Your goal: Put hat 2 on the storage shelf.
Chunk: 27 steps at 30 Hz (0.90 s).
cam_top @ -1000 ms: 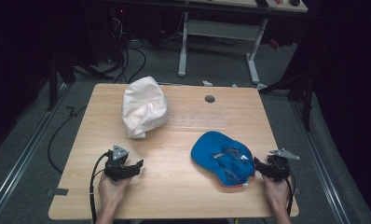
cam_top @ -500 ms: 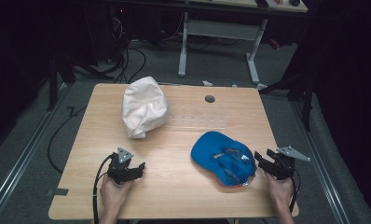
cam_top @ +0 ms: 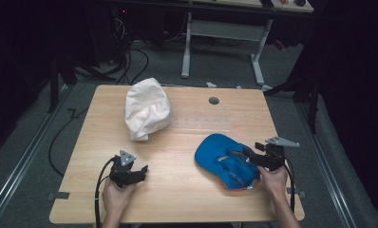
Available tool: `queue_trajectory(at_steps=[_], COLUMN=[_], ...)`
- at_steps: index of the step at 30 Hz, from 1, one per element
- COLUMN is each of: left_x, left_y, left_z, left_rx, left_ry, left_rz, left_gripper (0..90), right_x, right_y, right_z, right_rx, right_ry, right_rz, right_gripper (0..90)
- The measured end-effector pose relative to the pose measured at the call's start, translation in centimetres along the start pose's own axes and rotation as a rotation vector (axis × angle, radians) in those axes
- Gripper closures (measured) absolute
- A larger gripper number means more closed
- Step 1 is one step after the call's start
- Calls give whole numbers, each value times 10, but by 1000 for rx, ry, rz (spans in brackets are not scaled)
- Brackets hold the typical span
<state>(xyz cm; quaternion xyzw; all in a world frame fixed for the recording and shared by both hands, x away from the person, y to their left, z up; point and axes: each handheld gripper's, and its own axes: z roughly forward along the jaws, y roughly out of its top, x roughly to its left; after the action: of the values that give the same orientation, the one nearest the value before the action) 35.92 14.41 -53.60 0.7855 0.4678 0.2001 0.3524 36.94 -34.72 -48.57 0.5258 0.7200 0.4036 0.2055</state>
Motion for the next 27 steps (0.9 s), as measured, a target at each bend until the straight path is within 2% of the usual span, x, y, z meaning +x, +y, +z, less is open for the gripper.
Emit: queue_trajectory(at_steps=[13,21,23,27], left_x=[0,0,0,0], left_y=[0,0,0,0], left_z=[0,0,0,0], left_rx=[0,0,0,0], left_ry=[0,1,1,2], left_rz=[0,0,-1,-1], left_gripper=[278,278,278,278], right_x=[2,-2,-3,-7], right_y=[21,18,16,12], right_z=[32,49,53,58], right_rx=[70,124,142,170], right_ry=[53,95,112,139], right_rz=[-50,-33,-13,0], right_gripper=[323,325,331,372])
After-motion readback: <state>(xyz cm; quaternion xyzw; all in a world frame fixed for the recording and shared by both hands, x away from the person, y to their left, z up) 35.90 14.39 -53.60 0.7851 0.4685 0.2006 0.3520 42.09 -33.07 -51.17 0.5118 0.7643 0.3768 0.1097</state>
